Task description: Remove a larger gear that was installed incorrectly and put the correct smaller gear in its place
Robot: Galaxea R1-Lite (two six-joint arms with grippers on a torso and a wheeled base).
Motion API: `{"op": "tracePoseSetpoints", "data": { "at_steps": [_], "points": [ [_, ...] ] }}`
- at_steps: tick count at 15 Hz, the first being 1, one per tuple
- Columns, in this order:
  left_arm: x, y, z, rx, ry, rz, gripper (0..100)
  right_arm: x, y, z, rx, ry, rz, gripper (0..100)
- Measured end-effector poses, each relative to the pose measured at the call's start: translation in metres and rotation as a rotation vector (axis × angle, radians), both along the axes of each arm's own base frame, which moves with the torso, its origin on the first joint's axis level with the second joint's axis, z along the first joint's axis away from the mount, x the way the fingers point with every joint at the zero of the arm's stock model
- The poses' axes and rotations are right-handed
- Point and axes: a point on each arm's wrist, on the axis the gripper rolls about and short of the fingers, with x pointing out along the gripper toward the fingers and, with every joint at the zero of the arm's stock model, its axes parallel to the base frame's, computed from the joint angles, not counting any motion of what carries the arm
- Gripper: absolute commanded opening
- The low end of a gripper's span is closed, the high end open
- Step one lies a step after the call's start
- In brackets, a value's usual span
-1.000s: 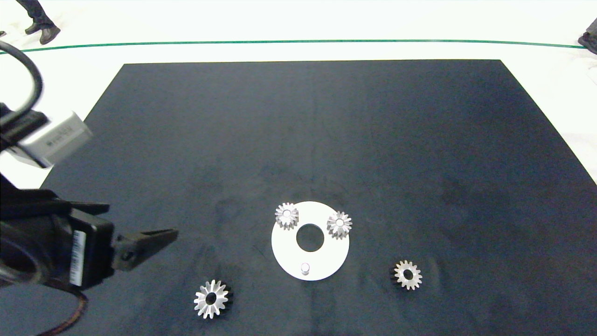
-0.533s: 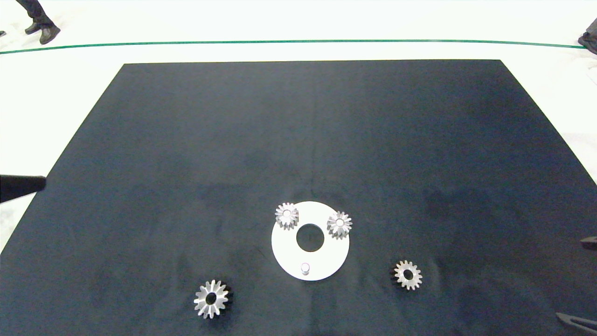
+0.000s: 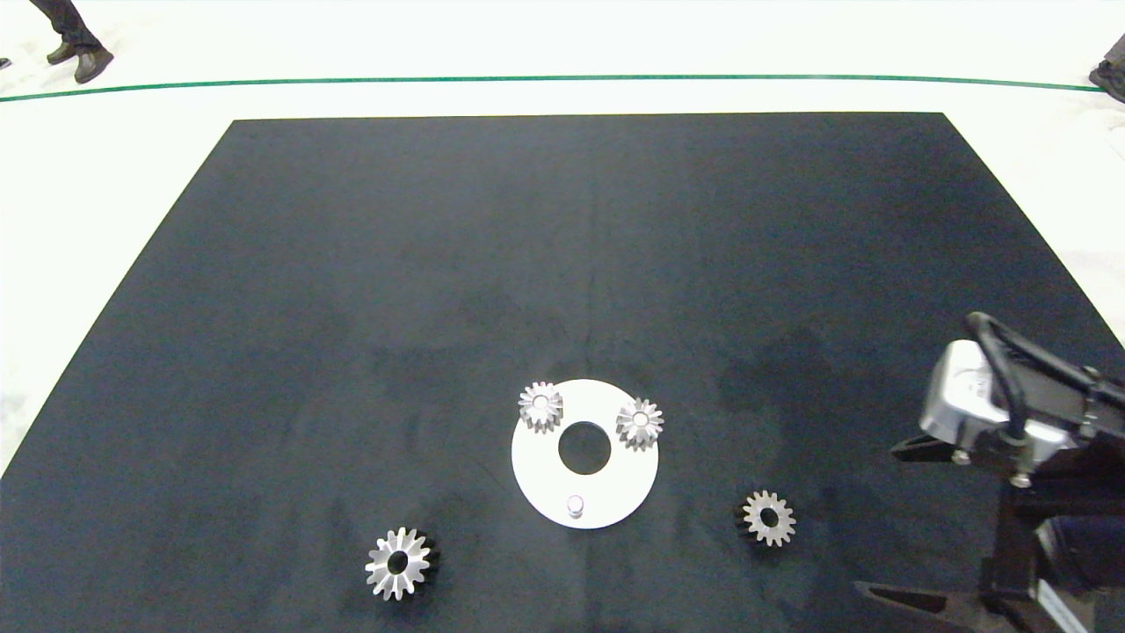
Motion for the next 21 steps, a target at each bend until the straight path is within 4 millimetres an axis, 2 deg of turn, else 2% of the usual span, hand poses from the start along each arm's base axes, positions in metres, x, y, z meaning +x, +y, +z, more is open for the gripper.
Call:
{"op": "tracePoseSetpoints", "data": {
  "at_steps": [4,9,15,21],
  "points": [
    [-0.003,0.001,0.0,0.003,0.005,-0.003,100,0.024,0.031,-0.019,-0.111,0.053,0.01,100],
    [-0.006,0.002,0.001,0.0,-0.006,-0.007,100,0.041,0.05,-0.037,-0.19,0.071,-0.01,100],
    [-0.01,0.003,0.004,-0.005,-0.024,-0.009,100,0.053,0.062,-0.052,-0.205,0.085,-0.009,100],
    [-0.013,0.004,0.005,-0.005,-0.035,-0.02,100,0.059,0.065,-0.06,-0.254,0.084,-0.035,88]
  ]
}}
